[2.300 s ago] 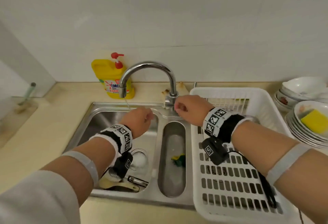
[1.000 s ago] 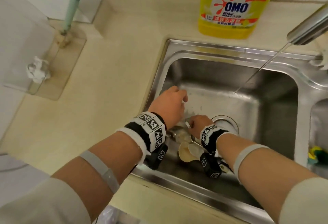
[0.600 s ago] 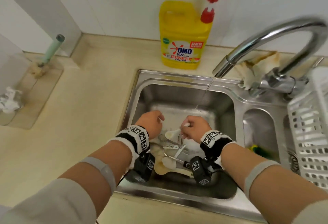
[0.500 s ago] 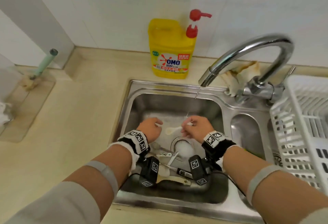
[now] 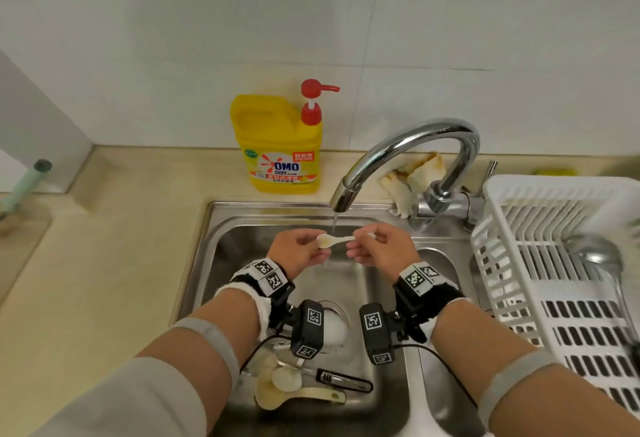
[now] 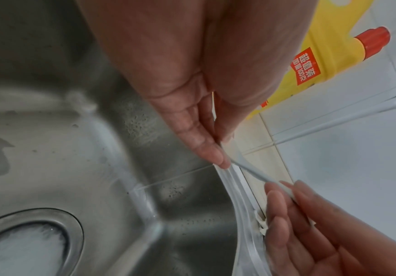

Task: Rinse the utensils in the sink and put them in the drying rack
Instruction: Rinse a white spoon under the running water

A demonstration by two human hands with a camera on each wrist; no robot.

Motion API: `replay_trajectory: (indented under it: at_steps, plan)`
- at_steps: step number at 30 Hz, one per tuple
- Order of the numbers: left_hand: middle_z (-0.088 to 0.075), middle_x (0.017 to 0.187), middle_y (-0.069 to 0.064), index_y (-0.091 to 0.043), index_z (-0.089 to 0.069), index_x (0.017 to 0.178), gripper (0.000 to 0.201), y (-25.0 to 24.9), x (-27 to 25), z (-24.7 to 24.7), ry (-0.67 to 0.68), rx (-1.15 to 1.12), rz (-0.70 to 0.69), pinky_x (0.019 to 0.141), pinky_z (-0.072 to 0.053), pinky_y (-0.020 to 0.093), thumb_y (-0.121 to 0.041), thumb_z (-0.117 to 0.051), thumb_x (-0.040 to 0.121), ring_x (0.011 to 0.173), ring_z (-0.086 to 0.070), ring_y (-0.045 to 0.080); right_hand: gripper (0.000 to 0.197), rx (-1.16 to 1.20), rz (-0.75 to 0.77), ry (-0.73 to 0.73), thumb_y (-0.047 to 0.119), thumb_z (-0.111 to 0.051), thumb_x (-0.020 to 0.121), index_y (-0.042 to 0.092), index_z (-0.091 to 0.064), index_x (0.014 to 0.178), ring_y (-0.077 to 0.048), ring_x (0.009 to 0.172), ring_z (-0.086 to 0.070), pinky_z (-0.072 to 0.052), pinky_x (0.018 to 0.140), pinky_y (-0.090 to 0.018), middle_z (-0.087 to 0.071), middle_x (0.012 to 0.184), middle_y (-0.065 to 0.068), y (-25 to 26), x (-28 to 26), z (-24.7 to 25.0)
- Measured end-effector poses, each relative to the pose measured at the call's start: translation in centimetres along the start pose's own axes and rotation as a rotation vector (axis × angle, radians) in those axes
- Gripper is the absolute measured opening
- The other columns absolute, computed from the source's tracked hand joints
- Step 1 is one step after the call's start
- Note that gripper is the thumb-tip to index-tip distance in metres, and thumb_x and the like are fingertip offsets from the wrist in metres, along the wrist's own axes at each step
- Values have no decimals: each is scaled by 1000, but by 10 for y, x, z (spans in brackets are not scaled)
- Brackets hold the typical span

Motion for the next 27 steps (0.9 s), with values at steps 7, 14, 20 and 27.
replay_trajectory:
  at_steps: [7, 14, 20, 27]
  plan:
    - [-71, 101, 21, 3, -67, 116, 23, -3, 8, -7, 19, -66, 27, 75, -60, 21, 5, -54, 97, 78, -75, 14, 10, 97, 7, -2, 9, -62, 97, 0, -64, 94, -23, 70, -74, -60, 62, -26, -76, 85, -20, 5, 6, 0]
    - [-72, 93, 15, -5, -70, 97, 12, -4, 13, -9, 1, -70, 22, 74, -61, 23, 5, -65, 91, 76, -73, 19, 12, 145, 0, -7, 10, -61, 97, 1, -69, 97, -22, 71, -74, -60, 64, -26, -76, 87, -20, 0, 11, 3]
    - [-73, 71, 12, -2, -73, 92, 15, -4, 16, 2, -59, 44, 18, 61, -57, 24, -16, -77, 86, 64, -68, 18, 12, 77, 9, -23, 11, -67, 94, 0, -71, 95, -16, 63, -70, -56, 60, -23, -75, 78, -14, -4, 16, 6]
    - [-75, 93, 22, 4, -67, 105, 12, -8, 7, 13, 14, -94, 21, 73, -62, 25, 0, -61, 95, 78, -76, 21, 5, 120, -44, 44, 6, -66, 93, 0, -67, 93, -19, 66, -72, -57, 60, -23, -75, 80, -16, -13, 18, -12]
Point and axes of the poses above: each hand's wrist, its own x-axis towards the middle knuckle, its own z-axis out of the back of the hand, y = z × x, the point moved 7 cm from there along x, towards the middle knuckle
